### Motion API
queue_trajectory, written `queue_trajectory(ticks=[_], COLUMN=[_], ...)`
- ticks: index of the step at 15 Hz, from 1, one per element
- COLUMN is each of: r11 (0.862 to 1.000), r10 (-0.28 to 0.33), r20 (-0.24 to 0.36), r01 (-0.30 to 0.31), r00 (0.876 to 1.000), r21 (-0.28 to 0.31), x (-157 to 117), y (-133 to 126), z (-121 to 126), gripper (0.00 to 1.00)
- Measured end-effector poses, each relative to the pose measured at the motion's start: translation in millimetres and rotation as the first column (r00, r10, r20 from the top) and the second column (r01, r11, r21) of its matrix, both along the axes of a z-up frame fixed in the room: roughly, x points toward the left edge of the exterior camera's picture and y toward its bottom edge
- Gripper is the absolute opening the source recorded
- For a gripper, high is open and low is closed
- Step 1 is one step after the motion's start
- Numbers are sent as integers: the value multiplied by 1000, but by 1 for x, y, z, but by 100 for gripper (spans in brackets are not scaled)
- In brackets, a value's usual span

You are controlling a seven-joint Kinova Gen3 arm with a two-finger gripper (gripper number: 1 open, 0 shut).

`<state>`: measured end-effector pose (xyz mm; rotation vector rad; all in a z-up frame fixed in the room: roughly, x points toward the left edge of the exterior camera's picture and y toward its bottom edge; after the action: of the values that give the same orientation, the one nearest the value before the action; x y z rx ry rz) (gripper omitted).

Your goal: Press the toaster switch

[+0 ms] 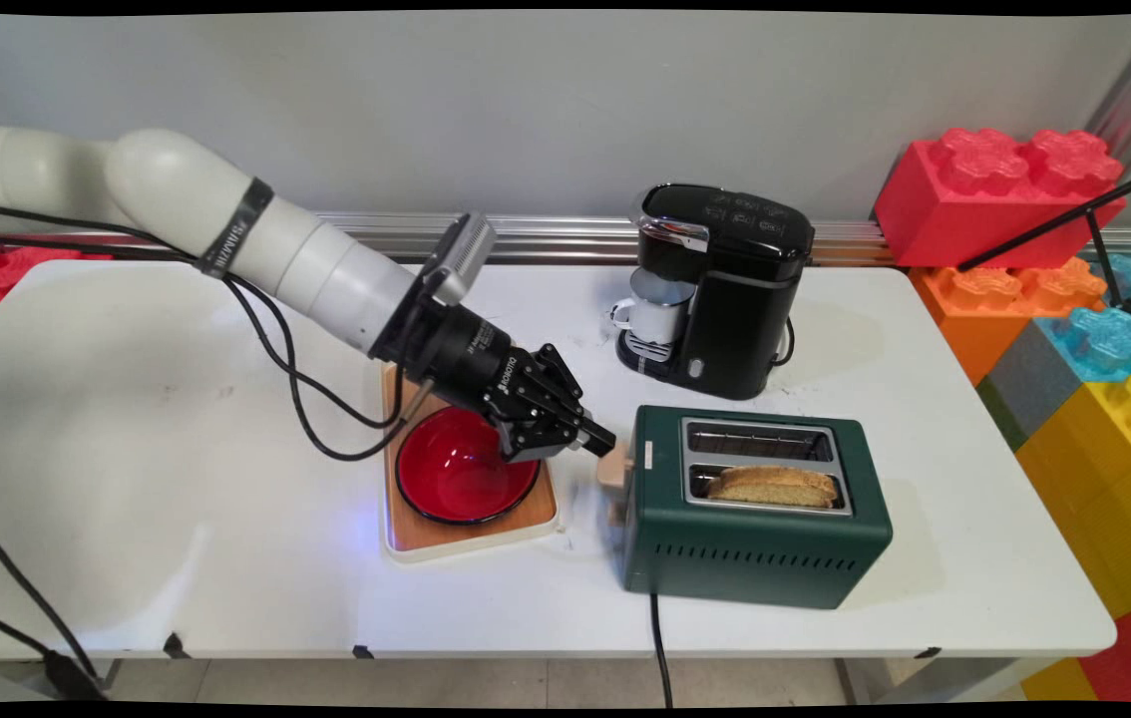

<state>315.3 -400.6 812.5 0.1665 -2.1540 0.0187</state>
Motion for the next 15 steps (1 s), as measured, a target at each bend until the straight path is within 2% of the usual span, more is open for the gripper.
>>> queue_trajectory(ticks=[7, 15], r11=[1000, 1000], r10=[15, 23], r20=[5, 36], r01=[-15, -24], r00=[1000, 999], r21=[4, 20], x=[-11, -9], y=[-2, 3], z=[-13, -29], gripper=[0, 0])
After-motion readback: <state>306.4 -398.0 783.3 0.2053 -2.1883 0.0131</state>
